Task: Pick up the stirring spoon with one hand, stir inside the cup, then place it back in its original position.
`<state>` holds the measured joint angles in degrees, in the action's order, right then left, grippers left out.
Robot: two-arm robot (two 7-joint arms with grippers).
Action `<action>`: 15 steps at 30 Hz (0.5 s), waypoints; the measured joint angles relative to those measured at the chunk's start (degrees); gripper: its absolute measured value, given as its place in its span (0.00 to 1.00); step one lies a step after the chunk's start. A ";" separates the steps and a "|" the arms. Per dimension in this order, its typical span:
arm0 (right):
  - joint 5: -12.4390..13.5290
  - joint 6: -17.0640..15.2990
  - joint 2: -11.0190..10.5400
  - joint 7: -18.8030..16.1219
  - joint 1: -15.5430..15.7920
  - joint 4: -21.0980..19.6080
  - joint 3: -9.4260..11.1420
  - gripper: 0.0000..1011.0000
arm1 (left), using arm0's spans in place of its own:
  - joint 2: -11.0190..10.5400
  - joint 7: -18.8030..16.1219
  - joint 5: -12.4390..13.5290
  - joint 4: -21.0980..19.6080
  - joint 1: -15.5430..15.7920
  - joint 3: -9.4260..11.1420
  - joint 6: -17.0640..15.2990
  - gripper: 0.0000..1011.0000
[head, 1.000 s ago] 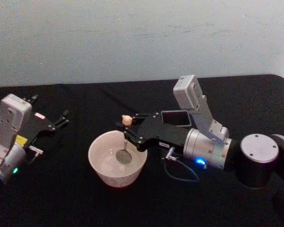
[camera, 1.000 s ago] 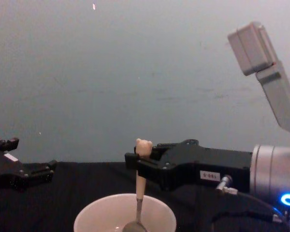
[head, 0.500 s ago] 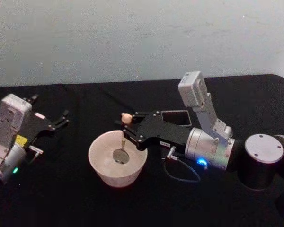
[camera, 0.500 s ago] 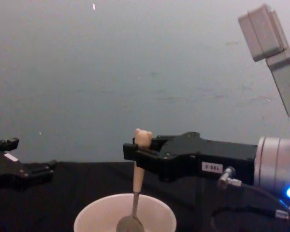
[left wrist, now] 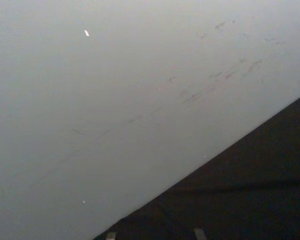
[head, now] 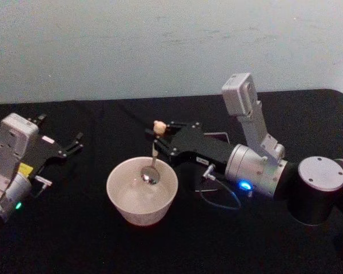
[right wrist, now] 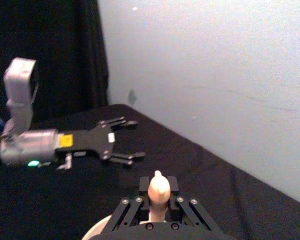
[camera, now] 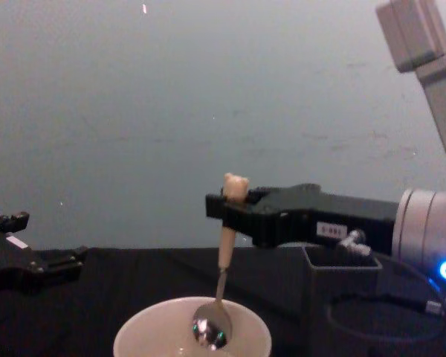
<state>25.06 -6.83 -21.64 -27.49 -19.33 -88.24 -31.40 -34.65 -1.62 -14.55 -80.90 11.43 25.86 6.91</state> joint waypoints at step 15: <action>4.58 -6.92 0.79 8.02 2.15 -6.54 6.11 0.21 | 0.00 0.00 0.00 0.00 0.00 0.00 0.00 0.99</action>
<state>29.63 -13.76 -20.85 -19.46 -17.18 -94.78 -25.29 -34.65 -1.62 -14.55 -80.90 11.43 25.86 6.91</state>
